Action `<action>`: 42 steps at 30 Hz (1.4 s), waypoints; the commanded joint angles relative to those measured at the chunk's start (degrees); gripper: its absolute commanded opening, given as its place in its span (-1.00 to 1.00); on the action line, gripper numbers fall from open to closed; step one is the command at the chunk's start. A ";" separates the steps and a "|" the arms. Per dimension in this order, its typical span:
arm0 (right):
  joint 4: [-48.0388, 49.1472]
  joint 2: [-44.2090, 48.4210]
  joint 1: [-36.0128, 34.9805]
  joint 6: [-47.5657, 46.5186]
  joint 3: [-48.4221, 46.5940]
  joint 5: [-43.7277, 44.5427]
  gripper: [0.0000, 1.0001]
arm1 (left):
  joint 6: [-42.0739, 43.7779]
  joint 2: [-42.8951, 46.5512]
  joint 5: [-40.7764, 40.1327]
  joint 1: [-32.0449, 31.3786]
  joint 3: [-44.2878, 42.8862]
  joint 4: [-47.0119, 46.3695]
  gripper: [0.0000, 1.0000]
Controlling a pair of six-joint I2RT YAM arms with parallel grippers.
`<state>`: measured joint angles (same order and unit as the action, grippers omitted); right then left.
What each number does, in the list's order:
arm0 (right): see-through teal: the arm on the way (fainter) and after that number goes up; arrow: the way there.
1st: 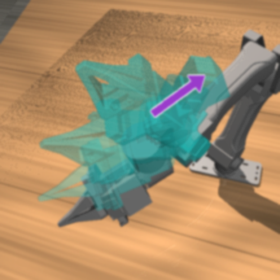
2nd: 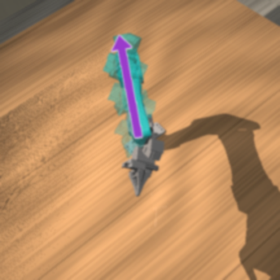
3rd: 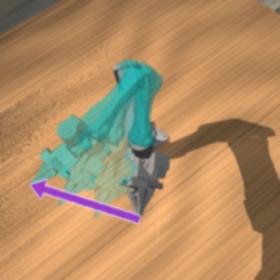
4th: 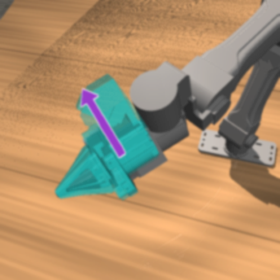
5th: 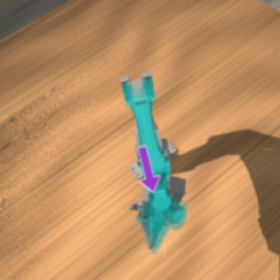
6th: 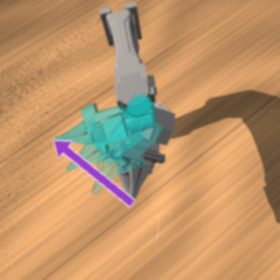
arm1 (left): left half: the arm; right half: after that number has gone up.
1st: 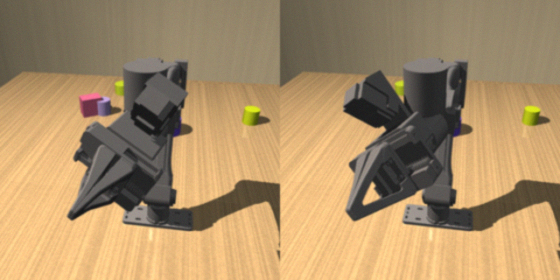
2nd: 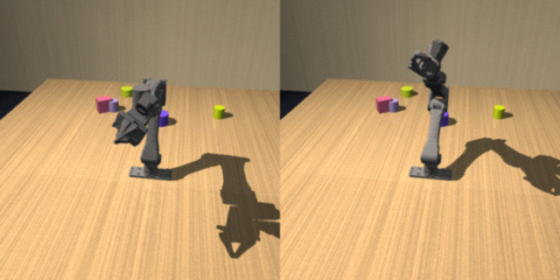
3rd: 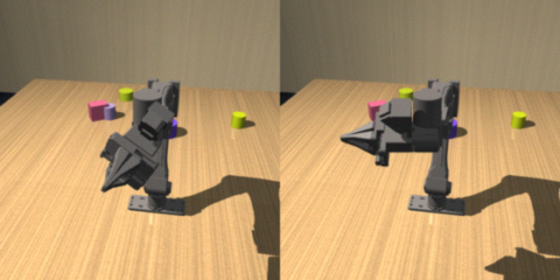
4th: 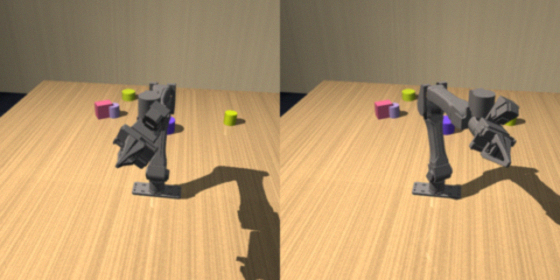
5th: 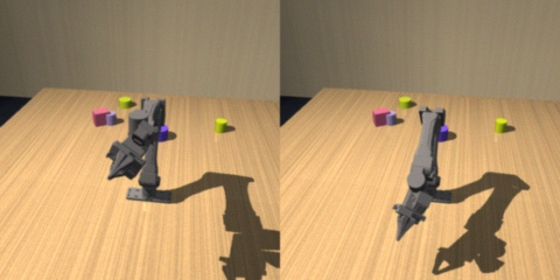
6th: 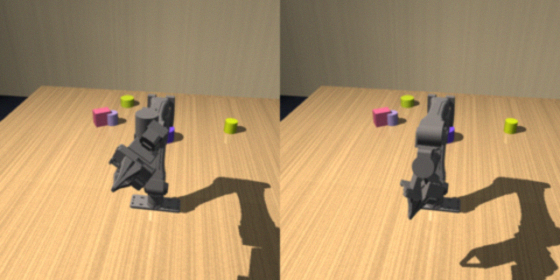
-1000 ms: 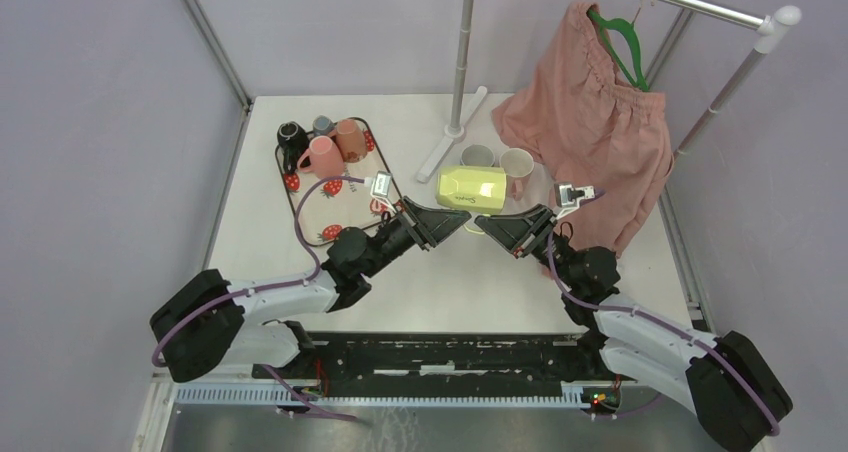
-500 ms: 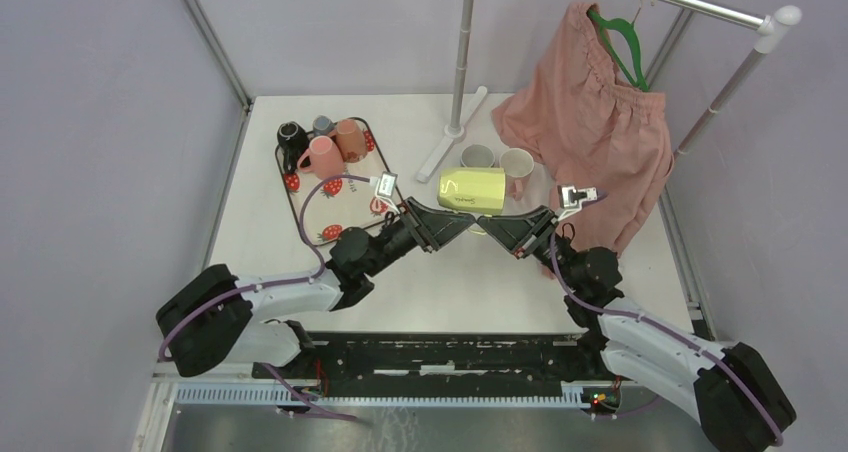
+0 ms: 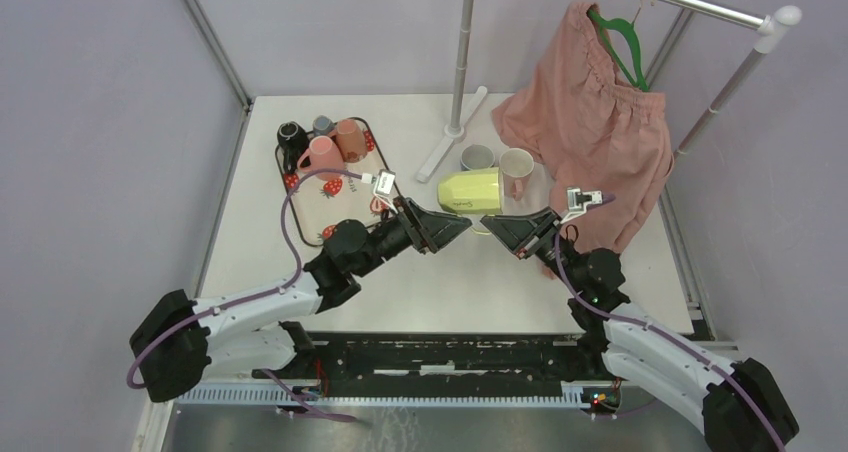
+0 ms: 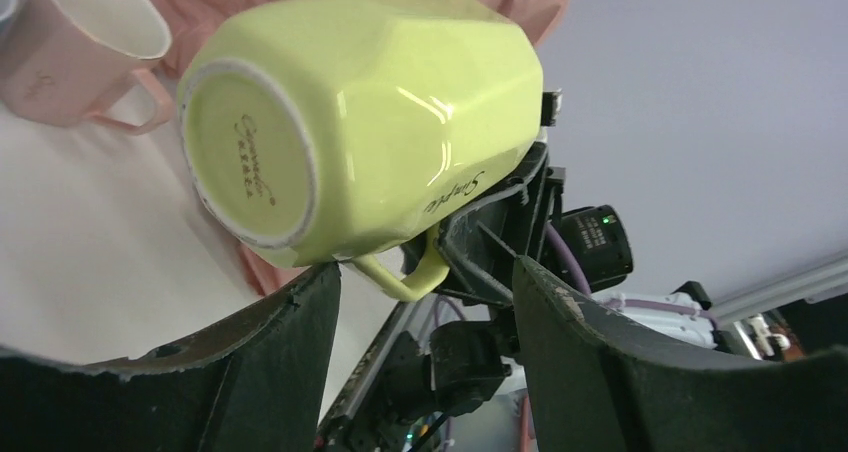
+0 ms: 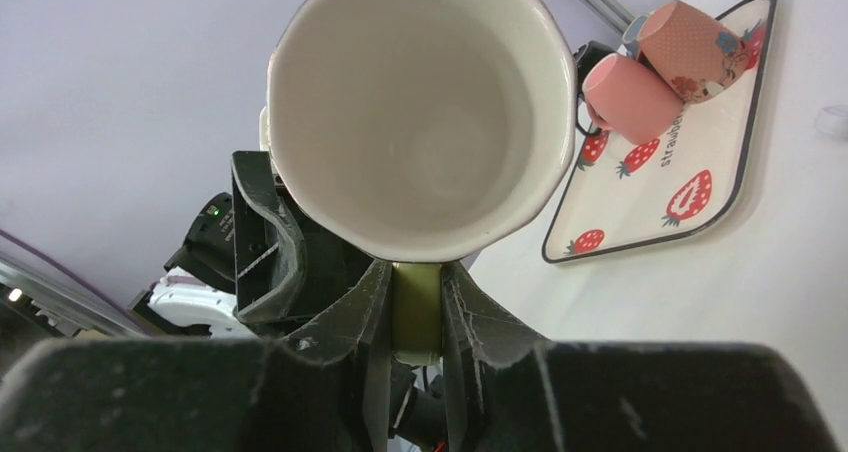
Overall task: Turn the mug right side up
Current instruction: Turn over the cup on the tray, then place the cup at the center of the board.
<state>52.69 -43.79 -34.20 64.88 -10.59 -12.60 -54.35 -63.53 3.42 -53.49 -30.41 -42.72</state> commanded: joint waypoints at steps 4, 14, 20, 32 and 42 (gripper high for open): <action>2.86 2.86 0.00 -2.72 -2.22 2.66 -1.00 | 8.97 6.38 -7.15 -0.39 -2.13 15.92 0.42; -10.20 5.20 -0.08 -10.26 -5.13 4.61 -1.00 | 12.42 13.36 -14.62 -0.39 -1.55 27.94 0.42; -21.62 7.61 -0.07 -17.97 -7.93 8.47 -1.00 | 16.15 17.76 -22.68 -0.40 -4.01 40.41 0.43; -30.49 7.03 -0.09 -23.20 -7.72 12.25 -1.00 | 16.78 24.50 -28.69 -0.37 -3.85 49.07 0.45; -35.82 4.91 -0.08 -27.95 -8.98 17.72 -1.00 | 16.47 25.60 -29.70 -0.38 -3.15 50.38 0.45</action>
<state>12.80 -39.05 -34.17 40.42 -14.66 1.48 -40.16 -38.50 -23.97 -53.76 -32.75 7.51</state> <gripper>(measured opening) 0.250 0.725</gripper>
